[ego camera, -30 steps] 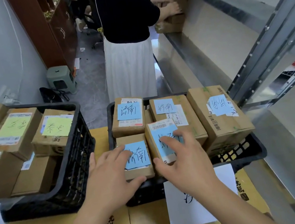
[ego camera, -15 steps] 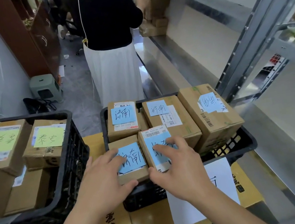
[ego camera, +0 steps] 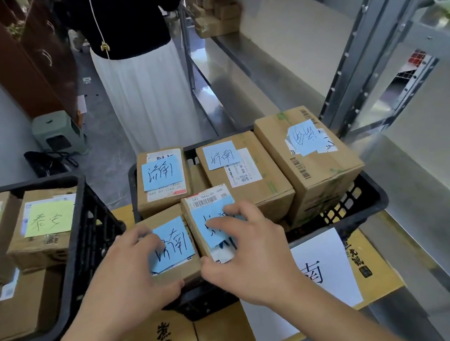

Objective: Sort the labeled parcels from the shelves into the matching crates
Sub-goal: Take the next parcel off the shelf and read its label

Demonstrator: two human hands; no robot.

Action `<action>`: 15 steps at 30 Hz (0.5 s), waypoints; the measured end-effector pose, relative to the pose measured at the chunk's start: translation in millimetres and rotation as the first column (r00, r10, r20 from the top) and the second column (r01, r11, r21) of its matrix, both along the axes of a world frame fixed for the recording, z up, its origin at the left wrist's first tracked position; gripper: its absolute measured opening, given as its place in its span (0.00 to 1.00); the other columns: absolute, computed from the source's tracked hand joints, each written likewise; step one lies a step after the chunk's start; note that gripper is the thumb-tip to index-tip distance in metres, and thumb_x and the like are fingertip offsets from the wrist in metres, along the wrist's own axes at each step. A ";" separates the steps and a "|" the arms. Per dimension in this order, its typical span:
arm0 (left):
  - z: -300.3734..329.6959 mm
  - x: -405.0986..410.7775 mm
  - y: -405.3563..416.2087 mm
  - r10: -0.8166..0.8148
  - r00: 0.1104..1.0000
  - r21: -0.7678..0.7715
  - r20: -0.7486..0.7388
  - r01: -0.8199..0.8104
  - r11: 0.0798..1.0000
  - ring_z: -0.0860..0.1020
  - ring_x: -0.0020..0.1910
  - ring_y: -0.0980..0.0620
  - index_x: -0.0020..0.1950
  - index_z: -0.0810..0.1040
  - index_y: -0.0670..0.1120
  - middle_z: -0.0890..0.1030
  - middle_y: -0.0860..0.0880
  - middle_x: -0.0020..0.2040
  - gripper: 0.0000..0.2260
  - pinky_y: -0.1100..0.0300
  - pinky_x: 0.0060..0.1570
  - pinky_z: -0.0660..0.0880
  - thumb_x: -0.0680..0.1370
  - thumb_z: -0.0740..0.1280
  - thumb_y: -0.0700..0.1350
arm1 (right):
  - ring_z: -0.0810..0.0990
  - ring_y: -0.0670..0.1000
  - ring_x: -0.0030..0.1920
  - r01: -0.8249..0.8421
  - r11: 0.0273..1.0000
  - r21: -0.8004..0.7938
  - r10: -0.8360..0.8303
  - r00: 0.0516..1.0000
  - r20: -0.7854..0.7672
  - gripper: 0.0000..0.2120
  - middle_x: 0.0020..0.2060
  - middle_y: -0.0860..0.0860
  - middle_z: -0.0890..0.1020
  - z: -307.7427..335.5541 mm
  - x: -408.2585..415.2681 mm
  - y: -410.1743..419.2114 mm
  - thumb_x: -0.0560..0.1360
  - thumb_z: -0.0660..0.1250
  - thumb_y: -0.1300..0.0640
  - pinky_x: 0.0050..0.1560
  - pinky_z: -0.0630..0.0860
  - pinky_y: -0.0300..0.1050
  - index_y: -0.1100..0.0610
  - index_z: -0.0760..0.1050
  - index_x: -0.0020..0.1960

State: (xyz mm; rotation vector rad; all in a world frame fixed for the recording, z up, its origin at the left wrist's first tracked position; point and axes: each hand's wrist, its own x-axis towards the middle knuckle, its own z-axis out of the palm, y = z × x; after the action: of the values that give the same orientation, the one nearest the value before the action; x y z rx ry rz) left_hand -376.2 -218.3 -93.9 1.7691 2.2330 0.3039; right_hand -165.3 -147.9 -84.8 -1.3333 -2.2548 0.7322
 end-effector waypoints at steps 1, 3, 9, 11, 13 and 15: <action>1.7 -1.2 0.0 0.007 1.000 -0.011 0.001 -0.007 1.000 0.70 0.60 0.56 0.57 0.76 0.55 0.68 0.60 0.64 0.27 0.62 0.50 0.72 0.62 0.77 0.63 | 0.74 0.42 0.64 -0.002 1.000 -0.006 0.002 1.000 -0.015 0.30 0.65 0.40 0.70 -0.1 -1.2 -0.6 0.66 0.71 0.37 0.59 0.66 0.30 0.44 0.79 0.67; 4.5 -2.7 0.4 0.010 1.000 -0.025 0.005 -0.010 1.000 0.71 0.61 0.57 0.57 0.75 0.57 0.67 0.61 0.65 0.27 0.62 0.51 0.73 0.62 0.77 0.63 | 0.77 0.46 0.62 -0.011 1.000 0.017 0.011 1.000 -0.022 0.30 0.66 0.42 0.71 -2.6 -4.7 -2.3 0.66 0.69 0.36 0.60 0.74 0.38 0.45 0.80 0.66; 9.5 12.7 5.9 -0.027 1.000 -0.028 0.015 0.027 0.999 0.68 0.68 0.55 0.62 0.75 0.56 0.66 0.58 0.70 0.25 0.60 0.64 0.72 0.68 0.76 0.59 | 0.77 0.47 0.61 -0.039 0.999 0.038 0.038 0.999 0.029 0.31 0.65 0.43 0.69 -5.1 5.6 10.6 0.66 0.70 0.33 0.58 0.78 0.44 0.44 0.79 0.65; 11.4 13.3 5.9 -0.019 1.000 -0.027 0.010 0.020 0.999 0.69 0.68 0.55 0.62 0.75 0.56 0.66 0.58 0.70 0.25 0.59 0.63 0.73 0.68 0.75 0.59 | 0.75 0.46 0.62 -0.062 0.998 0.001 0.061 0.998 0.030 0.31 0.64 0.42 0.65 -2.6 7.3 13.3 0.65 0.71 0.33 0.59 0.79 0.43 0.44 0.79 0.65; 12.0 13.6 4.7 -0.007 1.000 -0.029 0.014 0.007 1.000 0.69 0.68 0.55 0.62 0.74 0.57 0.65 0.59 0.70 0.25 0.61 0.61 0.74 0.68 0.75 0.59 | 0.74 0.45 0.62 -0.065 0.998 -0.020 0.066 0.998 0.015 0.31 0.64 0.41 0.63 0.0 7.4 12.6 0.65 0.72 0.33 0.59 0.80 0.42 0.44 0.78 0.65; 11.9 12.9 2.9 0.011 1.000 -0.014 0.027 -0.011 1.000 0.70 0.67 0.57 0.62 0.75 0.56 0.66 0.60 0.69 0.25 0.62 0.60 0.73 0.68 0.76 0.58 | 0.73 0.43 0.62 -0.059 0.998 -0.030 0.059 0.998 -0.006 0.30 0.64 0.39 0.62 -0.4 7.8 11.9 0.65 0.73 0.34 0.58 0.77 0.34 0.44 0.79 0.65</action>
State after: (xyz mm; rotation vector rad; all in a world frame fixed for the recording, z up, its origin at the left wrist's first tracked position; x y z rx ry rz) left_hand -363.3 -215.3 -82.0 1.7358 2.2220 0.3119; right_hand -157.6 -136.0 -85.2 -1.2820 -2.2959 0.7926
